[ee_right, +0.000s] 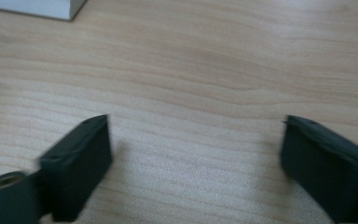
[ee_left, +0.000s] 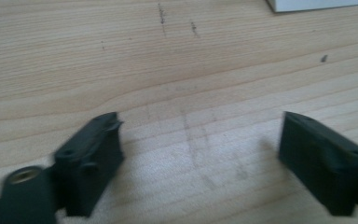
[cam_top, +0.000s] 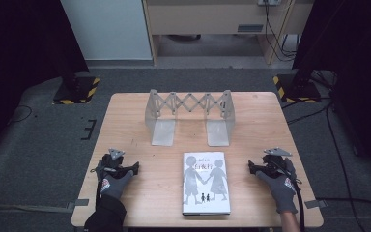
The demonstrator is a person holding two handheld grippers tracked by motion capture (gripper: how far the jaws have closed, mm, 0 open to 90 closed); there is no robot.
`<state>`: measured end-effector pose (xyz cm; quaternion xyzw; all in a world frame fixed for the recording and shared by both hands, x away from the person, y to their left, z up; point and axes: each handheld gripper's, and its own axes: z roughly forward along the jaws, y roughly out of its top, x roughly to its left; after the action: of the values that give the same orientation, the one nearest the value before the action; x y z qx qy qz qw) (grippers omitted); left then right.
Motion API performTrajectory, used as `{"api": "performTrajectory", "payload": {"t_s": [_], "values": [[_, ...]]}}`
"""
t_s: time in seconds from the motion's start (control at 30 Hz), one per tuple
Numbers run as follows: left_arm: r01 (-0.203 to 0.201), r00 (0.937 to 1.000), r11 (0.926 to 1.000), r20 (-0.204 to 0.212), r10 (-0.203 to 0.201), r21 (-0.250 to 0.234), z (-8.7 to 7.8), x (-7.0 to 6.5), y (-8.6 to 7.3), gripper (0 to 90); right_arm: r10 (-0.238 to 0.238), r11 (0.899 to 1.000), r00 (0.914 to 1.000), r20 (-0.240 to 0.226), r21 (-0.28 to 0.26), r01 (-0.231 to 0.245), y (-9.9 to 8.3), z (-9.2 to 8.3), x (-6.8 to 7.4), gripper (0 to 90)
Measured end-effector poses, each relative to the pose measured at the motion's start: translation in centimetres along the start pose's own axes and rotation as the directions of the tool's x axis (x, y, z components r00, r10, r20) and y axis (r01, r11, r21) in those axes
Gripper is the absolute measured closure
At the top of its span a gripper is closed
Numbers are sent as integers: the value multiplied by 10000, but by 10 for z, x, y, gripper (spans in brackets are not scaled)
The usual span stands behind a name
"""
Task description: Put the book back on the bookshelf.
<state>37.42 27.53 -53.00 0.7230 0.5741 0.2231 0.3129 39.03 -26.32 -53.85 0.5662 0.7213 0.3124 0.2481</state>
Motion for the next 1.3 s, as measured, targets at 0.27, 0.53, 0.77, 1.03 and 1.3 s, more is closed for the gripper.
{"api": "performTrajectory", "payload": {"t_s": [0.27,0.53,0.77,1.03,1.3], "values": [[78,9961,9895,877,50,-1446,-22,-15,7,247,-249,9987,9987,-446,-464,229,5,-13,4,327],[-56,9873,9795,1542,373,-2011,-34,-39,13,267,-126,9926,9947,-1017,-1213,2,15,-31,10,341],[-445,9736,9760,2096,902,-2131,-37,-67,17,269,-135,9881,9857,-1680,-1533,-126,24,-40,20,345],[-968,9542,9733,2586,1502,-2081,-34,-95,17,266,-181,9856,9696,-2440,-1675,-238,29,-44,36,343],[-1260,9398,9716,2894,1816,-2004,-30,-114,16,264,-274,9883,9555,-2938,-1516,-182,26,-41,50,342]]}}
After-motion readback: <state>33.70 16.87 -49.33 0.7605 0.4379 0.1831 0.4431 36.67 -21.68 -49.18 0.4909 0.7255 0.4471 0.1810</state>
